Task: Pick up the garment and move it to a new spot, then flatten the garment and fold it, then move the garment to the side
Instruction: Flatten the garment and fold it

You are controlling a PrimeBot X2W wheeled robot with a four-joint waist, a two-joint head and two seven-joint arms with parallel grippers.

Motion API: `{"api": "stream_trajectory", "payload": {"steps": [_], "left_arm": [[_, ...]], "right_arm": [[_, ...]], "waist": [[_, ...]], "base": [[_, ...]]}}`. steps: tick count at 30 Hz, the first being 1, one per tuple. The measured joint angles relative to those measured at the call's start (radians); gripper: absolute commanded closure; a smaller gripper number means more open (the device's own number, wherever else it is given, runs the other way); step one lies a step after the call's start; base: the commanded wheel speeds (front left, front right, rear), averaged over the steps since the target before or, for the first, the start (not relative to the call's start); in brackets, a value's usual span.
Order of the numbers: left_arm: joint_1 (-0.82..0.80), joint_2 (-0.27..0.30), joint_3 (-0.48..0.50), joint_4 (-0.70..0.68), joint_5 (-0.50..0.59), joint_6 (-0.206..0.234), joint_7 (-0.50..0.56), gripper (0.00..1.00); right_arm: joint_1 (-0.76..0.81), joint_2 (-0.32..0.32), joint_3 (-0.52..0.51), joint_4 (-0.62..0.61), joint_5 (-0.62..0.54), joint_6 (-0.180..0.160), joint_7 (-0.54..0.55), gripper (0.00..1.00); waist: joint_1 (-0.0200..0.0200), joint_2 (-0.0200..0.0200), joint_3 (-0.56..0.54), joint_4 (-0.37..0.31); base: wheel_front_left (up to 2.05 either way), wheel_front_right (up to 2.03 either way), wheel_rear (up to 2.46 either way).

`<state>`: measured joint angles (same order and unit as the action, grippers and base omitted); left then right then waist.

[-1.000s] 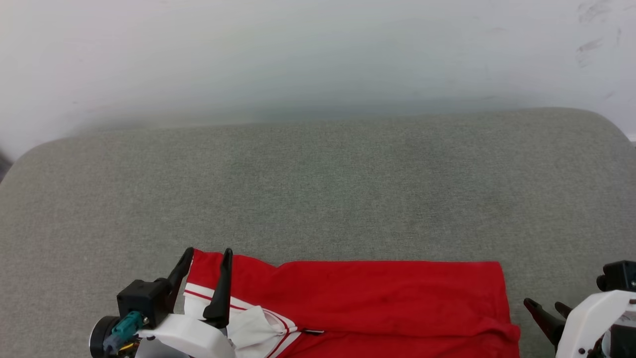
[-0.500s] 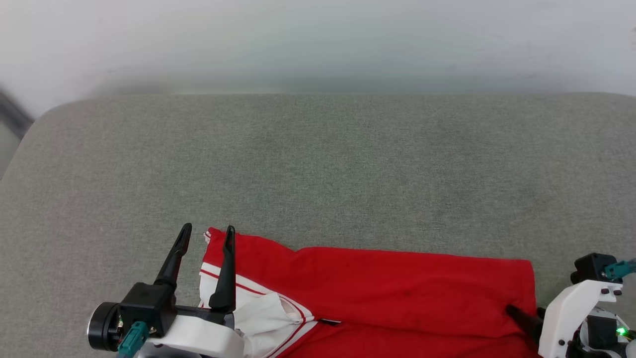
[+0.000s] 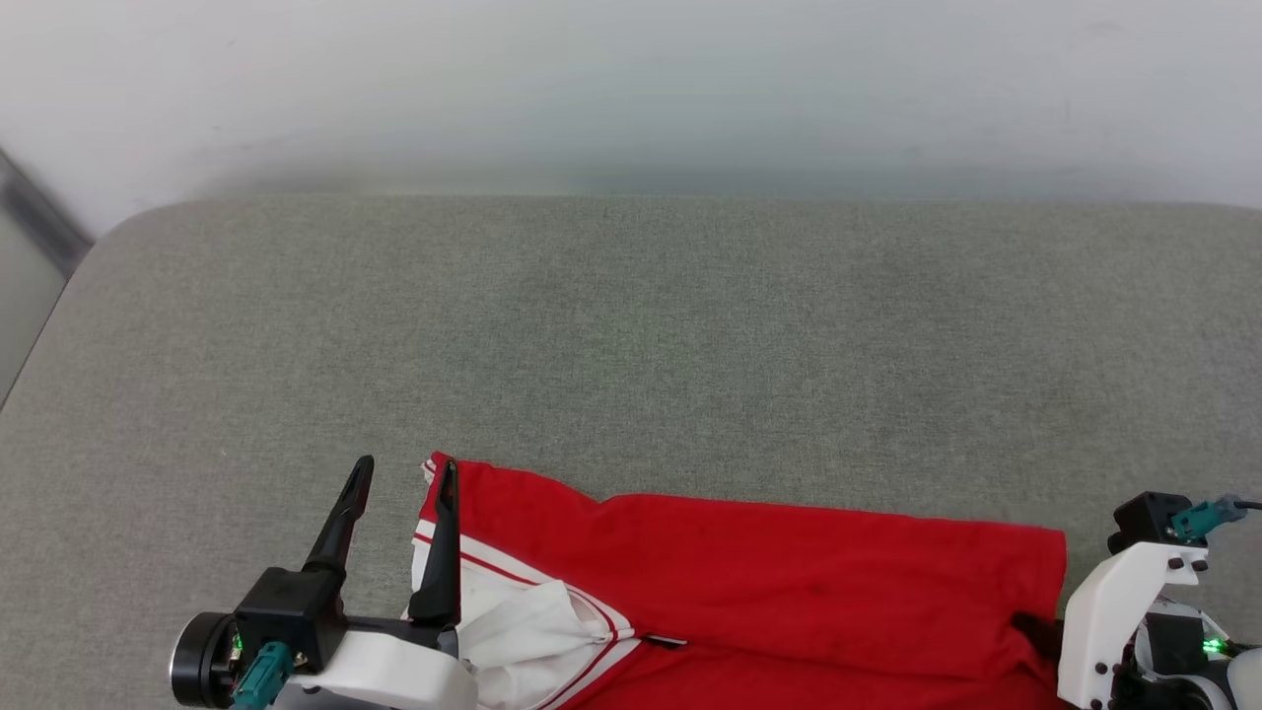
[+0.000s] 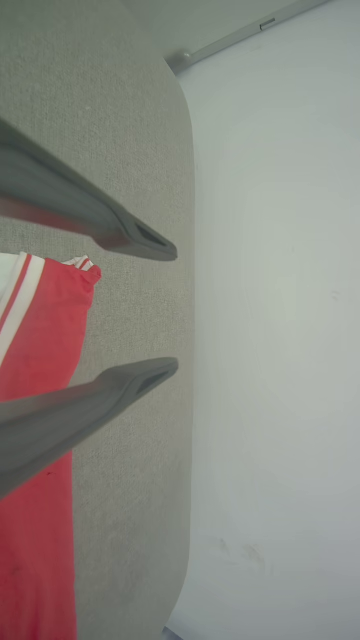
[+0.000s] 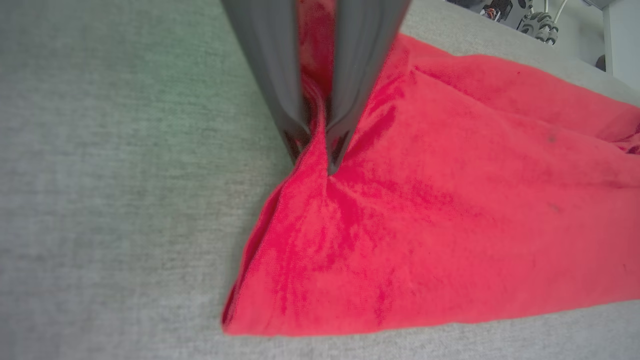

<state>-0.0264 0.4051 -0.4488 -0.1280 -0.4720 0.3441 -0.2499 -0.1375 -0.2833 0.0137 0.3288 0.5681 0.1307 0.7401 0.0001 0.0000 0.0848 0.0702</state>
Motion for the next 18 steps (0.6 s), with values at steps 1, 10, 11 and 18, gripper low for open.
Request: {"api": "stream_trajectory", "payload": {"steps": [1,10,11,18], "left_arm": [[0.003,0.002,0.001,0.001,0.001,0.004,0.0,0.0],[0.04,0.016,0.005,-0.004,0.002,0.026,0.001,0.0],[0.042,0.018,0.005,-0.004,0.001,0.027,0.002,0.0],[0.054,0.023,0.004,-0.008,0.0,0.03,0.004,0.0]], "right_arm": [[0.0,-0.002,-0.002,-0.005,-0.003,0.0,-0.001,1.0],[0.035,-0.019,-0.137,-0.071,-0.048,0.0,0.02,1.0],[0.044,-0.019,-0.162,-0.079,-0.053,0.0,0.027,1.0],[0.081,-0.026,-0.333,-0.13,-0.093,0.0,0.084,1.0]], "waist": [[0.0,0.0,-0.007,-0.001],[0.0,0.0,-0.07,-0.005],[0.0,0.0,-0.074,-0.005],[0.0,0.0,-0.089,-0.01]], "base": [[0.0,0.0,0.0],[0.0,0.0,0.0],[0.0,0.0,0.0],[0.0,0.0,0.0]]}}
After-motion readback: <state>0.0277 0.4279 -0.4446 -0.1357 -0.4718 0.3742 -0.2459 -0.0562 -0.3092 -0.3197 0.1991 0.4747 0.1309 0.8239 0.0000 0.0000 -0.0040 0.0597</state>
